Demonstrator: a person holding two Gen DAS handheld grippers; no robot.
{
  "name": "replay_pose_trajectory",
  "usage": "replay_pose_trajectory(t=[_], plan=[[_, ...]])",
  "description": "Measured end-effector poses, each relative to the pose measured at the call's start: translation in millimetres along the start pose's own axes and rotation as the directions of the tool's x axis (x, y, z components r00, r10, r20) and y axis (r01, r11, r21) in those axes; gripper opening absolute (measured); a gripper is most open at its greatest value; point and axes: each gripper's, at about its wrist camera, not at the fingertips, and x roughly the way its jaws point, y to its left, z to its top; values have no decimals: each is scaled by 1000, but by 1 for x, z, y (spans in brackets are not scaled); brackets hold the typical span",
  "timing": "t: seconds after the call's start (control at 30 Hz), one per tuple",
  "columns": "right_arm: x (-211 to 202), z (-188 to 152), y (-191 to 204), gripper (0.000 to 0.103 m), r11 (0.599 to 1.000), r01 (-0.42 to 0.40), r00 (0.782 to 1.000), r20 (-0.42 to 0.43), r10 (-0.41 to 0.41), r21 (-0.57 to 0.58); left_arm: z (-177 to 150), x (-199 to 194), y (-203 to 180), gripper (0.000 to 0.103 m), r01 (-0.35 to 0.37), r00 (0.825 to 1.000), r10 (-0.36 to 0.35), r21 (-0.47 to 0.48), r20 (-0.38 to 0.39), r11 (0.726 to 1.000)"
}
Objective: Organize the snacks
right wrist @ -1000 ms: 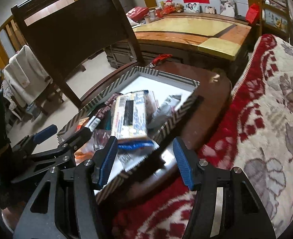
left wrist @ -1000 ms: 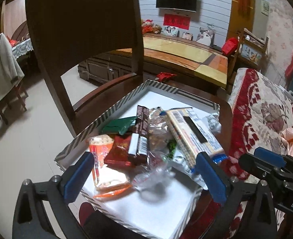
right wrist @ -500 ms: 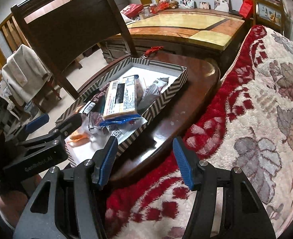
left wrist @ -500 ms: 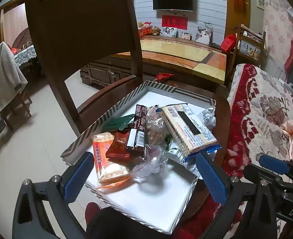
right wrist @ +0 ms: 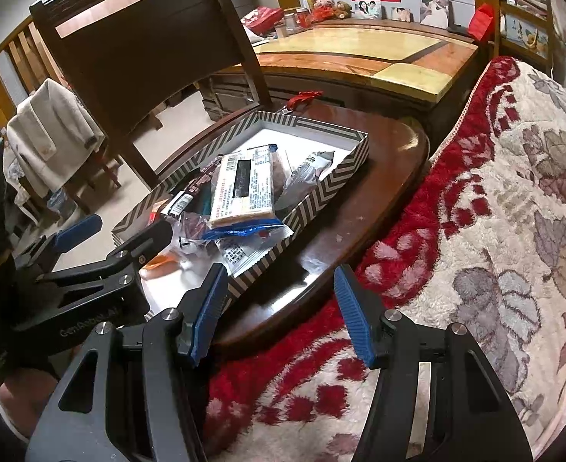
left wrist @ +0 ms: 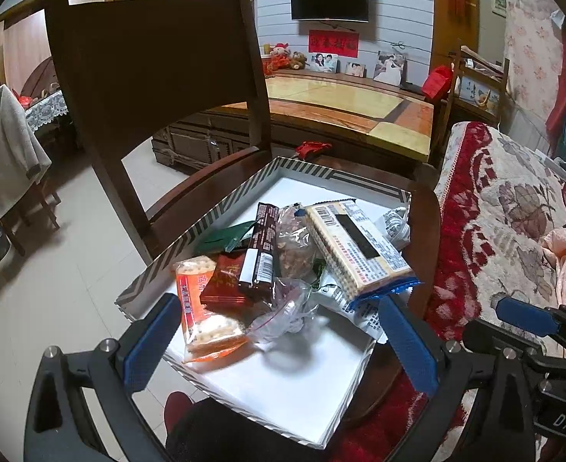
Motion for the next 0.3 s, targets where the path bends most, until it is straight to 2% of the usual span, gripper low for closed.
replay_pose_trajectory(t=[0.3], plan=[[-4, -4, -6, 58, 1000, 2, 1000, 0, -2, 9, 0, -7, -9, 103, 5, 999, -7, 36, 39, 999]])
